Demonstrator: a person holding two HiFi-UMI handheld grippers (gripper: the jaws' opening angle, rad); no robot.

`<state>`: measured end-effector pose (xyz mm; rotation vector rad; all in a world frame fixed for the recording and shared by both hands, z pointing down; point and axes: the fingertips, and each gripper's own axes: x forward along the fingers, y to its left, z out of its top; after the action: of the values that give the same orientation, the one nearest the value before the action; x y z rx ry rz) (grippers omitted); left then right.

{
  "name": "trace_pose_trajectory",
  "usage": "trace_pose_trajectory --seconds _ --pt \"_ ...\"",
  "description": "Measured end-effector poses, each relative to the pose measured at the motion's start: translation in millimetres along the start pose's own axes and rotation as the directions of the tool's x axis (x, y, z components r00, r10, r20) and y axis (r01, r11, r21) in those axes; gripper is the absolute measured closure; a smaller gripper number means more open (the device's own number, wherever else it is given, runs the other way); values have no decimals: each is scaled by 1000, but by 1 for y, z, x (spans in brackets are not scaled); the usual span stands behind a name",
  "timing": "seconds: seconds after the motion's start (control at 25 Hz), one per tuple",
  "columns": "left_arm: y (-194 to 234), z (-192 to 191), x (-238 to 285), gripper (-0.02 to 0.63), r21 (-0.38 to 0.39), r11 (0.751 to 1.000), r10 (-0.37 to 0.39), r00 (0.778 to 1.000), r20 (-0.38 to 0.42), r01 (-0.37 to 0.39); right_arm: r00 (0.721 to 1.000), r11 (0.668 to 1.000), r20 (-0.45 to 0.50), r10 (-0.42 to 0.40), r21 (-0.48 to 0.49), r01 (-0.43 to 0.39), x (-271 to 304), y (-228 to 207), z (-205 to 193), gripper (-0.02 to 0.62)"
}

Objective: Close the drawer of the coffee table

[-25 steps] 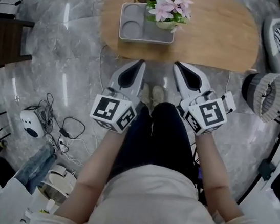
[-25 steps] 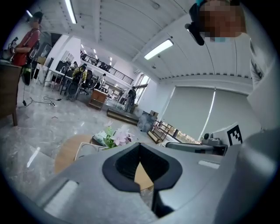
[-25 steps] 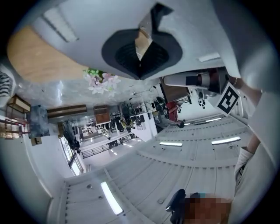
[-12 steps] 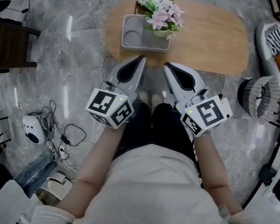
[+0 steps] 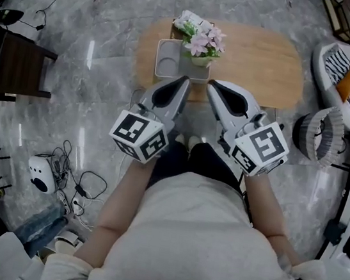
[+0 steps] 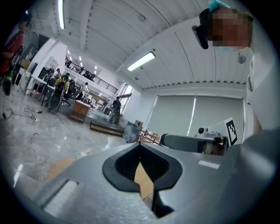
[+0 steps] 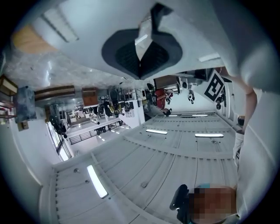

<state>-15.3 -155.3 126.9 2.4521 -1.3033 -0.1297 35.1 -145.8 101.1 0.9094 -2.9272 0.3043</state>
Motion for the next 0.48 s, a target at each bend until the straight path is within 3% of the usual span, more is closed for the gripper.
trace_pose_trajectory --seconds 0.32,0.48 --pt "-15 33 -12 604 127 992 -10 1000 16 8 996 1000 90 -18 -13 19 3 13 32 592" --pt "-18 40 -17 604 106 994 -38 999 32 35 995 1000 95 -3 -24 5 6 22 36 592"
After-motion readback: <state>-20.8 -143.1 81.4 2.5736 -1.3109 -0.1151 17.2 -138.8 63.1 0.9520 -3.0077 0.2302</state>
